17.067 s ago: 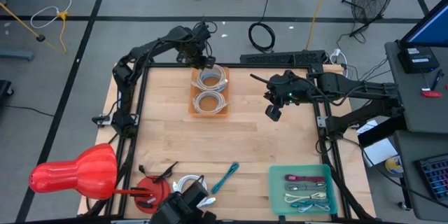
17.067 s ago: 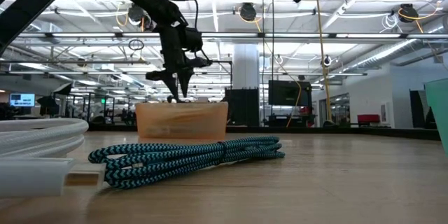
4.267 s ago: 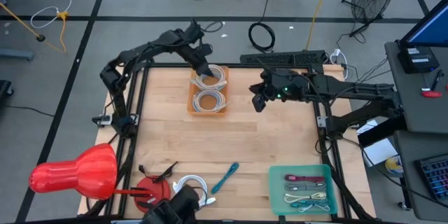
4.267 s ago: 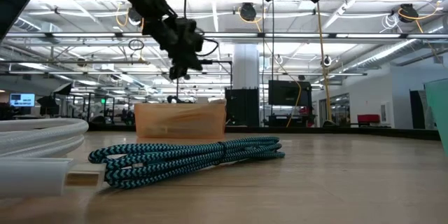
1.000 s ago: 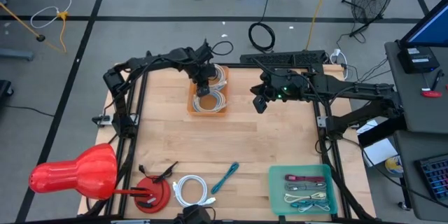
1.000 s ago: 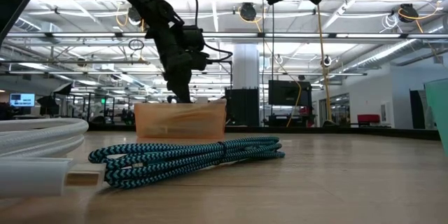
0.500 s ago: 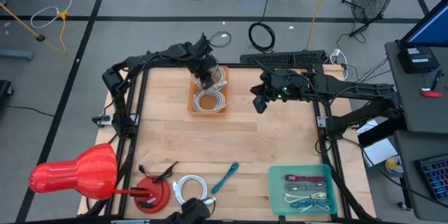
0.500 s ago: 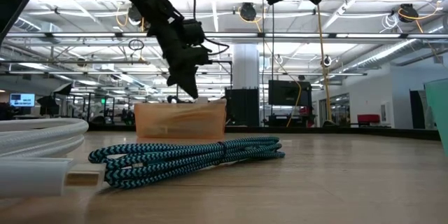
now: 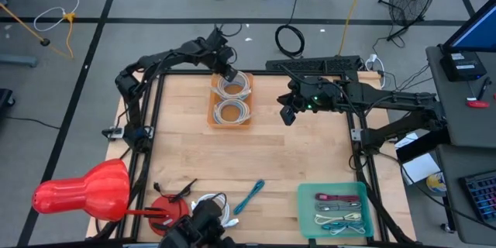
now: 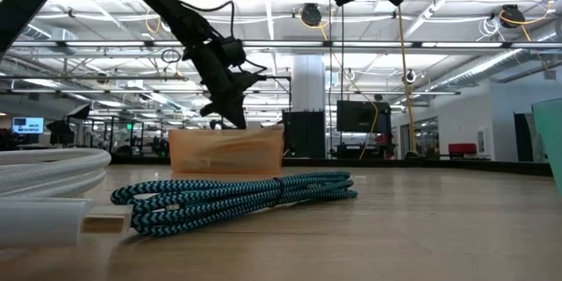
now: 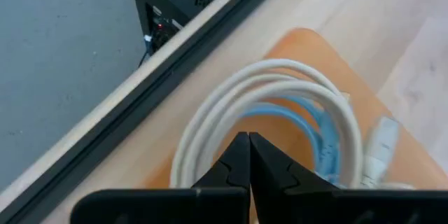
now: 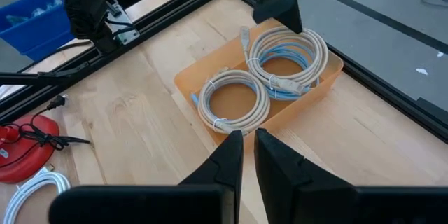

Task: Pick & Place USB Port
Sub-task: Put the brown usb cable into the orange bin

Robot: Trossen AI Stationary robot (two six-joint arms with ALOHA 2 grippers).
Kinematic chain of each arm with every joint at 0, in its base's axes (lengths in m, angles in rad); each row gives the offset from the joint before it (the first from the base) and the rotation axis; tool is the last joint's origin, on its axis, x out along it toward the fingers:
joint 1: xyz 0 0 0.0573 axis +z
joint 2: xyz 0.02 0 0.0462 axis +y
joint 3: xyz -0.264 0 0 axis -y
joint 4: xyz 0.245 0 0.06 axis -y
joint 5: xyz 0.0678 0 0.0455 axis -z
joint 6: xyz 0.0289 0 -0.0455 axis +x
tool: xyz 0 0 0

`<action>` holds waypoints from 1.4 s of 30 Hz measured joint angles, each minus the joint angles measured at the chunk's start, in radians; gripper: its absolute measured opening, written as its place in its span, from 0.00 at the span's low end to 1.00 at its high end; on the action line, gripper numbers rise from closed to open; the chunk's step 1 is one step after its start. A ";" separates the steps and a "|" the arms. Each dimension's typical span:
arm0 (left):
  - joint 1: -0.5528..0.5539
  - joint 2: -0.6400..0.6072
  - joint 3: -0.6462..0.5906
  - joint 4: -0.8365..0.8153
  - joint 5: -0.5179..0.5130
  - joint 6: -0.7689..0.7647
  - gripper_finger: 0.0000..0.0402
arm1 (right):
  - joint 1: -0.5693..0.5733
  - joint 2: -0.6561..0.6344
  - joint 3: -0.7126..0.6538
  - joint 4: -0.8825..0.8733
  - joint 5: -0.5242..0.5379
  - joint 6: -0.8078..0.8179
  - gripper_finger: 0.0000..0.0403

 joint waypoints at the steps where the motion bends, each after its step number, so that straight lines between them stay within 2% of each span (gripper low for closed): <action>1: 0.001 0.007 0.000 0.010 -0.001 -0.002 0.00 | 0.000 0.000 0.000 0.000 0.000 0.000 0.07; 10: 0.002 0.024 0.000 0.119 0.009 -0.046 0.00 | 0.000 0.000 0.000 -0.007 0.000 0.000 0.07; 21: 0.007 0.024 0.005 0.101 -0.033 -0.026 0.00 | 0.000 0.000 0.000 -0.025 0.001 -0.018 0.07; 42: -0.007 0.042 0.006 0.074 -0.042 -0.005 0.00 | 0.000 0.000 0.000 -0.044 0.004 -0.037 0.07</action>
